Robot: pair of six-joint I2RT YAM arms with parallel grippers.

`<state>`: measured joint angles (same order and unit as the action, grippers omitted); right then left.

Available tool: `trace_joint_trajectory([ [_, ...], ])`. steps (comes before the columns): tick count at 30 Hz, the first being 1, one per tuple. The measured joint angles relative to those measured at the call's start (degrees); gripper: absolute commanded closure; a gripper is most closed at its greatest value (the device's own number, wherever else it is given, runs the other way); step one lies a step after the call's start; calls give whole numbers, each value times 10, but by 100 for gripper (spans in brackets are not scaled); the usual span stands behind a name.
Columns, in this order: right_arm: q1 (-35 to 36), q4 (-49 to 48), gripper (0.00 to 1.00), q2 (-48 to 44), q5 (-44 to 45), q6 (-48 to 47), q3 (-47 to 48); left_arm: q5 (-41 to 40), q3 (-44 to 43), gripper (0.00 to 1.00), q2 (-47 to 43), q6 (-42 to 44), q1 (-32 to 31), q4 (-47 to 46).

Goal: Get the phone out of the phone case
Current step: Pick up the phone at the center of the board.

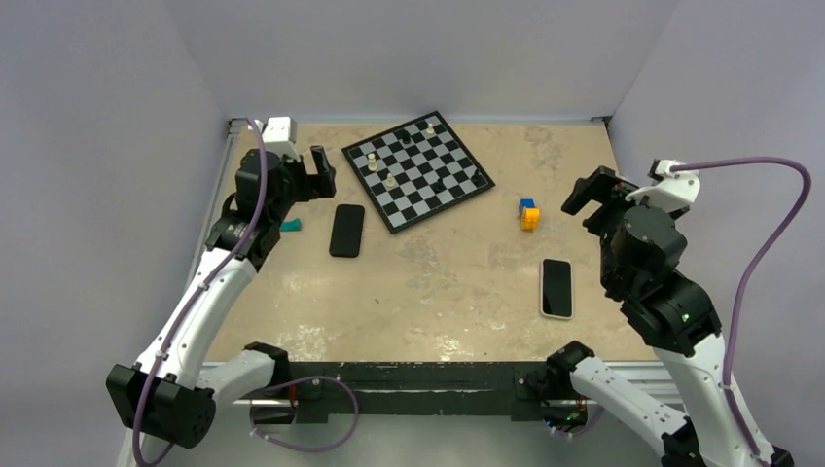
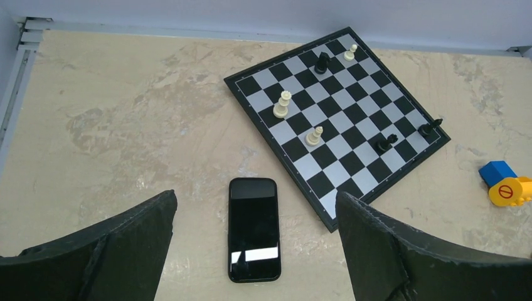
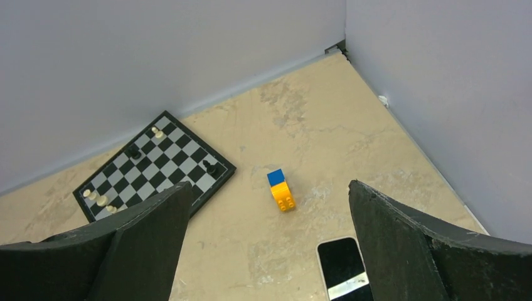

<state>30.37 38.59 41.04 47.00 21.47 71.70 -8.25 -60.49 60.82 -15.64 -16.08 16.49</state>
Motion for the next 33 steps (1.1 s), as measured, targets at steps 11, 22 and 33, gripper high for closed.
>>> trace_joint_trajectory([
  [11,0,11,1,-1,-5,10,2,0,-70,0,106,-38,1,61],
  [22,0,12,1,-13,-43,19,-2,85,-163,0,298,-113,34,177],
  [33,0,4,1,-29,-76,28,-29,165,-206,0,424,-98,41,219],
])
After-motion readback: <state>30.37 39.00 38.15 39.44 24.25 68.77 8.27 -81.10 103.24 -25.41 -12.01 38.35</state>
